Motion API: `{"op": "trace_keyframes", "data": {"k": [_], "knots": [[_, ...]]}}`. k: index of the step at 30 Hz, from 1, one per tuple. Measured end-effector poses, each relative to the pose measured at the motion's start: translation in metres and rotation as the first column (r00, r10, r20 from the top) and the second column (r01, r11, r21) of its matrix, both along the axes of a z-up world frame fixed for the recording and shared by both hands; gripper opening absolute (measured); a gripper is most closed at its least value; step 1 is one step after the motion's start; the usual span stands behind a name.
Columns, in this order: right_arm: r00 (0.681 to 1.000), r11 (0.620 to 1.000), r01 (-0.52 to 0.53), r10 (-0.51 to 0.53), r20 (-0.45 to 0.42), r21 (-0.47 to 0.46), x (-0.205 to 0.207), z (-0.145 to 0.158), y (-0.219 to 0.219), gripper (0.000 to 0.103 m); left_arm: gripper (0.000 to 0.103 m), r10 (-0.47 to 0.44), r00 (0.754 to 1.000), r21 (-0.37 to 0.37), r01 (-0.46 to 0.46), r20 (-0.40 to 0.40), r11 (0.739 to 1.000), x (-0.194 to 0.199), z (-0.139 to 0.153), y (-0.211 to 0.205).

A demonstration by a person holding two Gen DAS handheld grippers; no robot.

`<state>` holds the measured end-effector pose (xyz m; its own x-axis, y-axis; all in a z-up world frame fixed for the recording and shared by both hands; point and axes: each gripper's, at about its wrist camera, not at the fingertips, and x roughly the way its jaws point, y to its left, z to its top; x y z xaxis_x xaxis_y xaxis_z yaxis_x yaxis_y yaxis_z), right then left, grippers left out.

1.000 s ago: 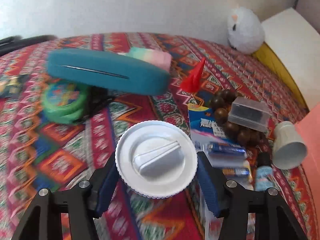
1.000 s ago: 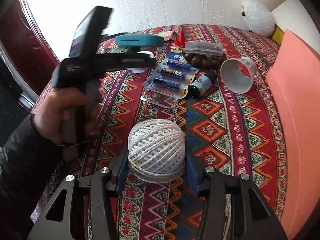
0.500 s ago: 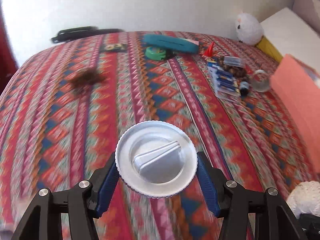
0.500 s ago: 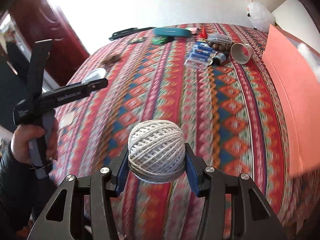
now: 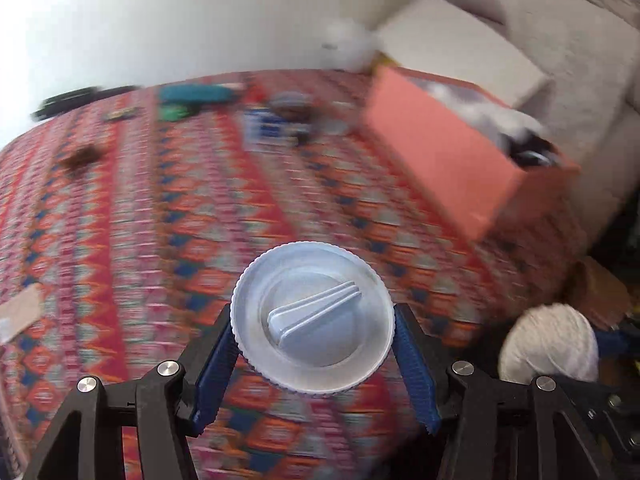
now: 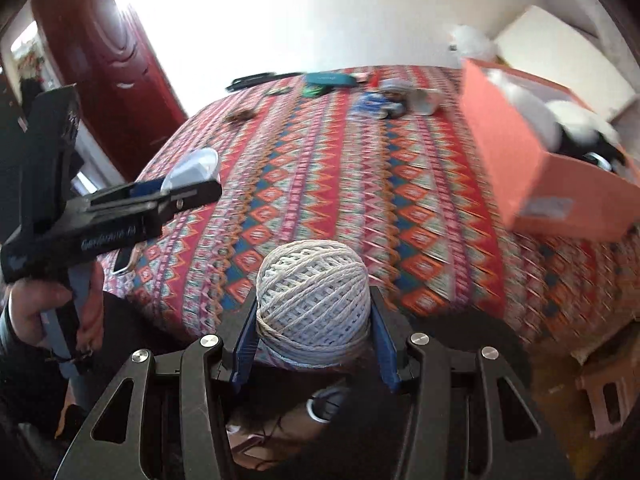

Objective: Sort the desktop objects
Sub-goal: 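Carry the lid and twine ball into the pink shoebox and release both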

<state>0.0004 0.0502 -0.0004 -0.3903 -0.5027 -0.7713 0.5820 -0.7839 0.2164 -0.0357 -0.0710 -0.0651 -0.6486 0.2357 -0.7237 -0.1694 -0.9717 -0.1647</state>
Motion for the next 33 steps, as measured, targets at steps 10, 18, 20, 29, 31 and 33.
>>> {"op": "trace_keyframes", "data": {"k": [10,18,20,29,31,33], "knots": [[0.957,0.959,0.283,-0.283,-0.069,-0.014,-0.031,0.031,0.136,0.052,0.062,-0.236,0.970,-0.030,0.234,-0.060,0.972,-0.042,0.036,0.134],[0.904,0.923,0.383,-0.384,-0.186,-0.044,-0.120,0.070,0.194,0.052,0.063,-0.289,0.948,-0.057,0.284,-0.134,0.957,-0.178,0.103,0.205],[0.897,0.920,0.389,-0.392,-0.204,-0.057,-0.148,0.077,0.199,0.052,0.063,-0.281,0.950,-0.069,0.274,-0.134,0.959,-0.218,0.112,0.218],[0.891,0.922,0.382,-0.385,-0.240,-0.062,-0.284,0.071,0.194,0.052,0.068,-0.300,0.950,-0.049,0.297,-0.081,0.954,-0.371,0.088,0.279],[0.898,0.930,0.365,-0.366,-0.244,-0.049,-0.311,0.063,0.186,0.053,0.089,-0.299,0.952,-0.020,0.298,-0.065,0.954,-0.392,0.076,0.281],[0.899,0.936,0.352,-0.343,-0.273,-0.017,-0.330,0.055,0.173,0.062,0.096,-0.294,0.954,0.009,0.295,-0.060,0.956,-0.408,0.067,0.279]]}}
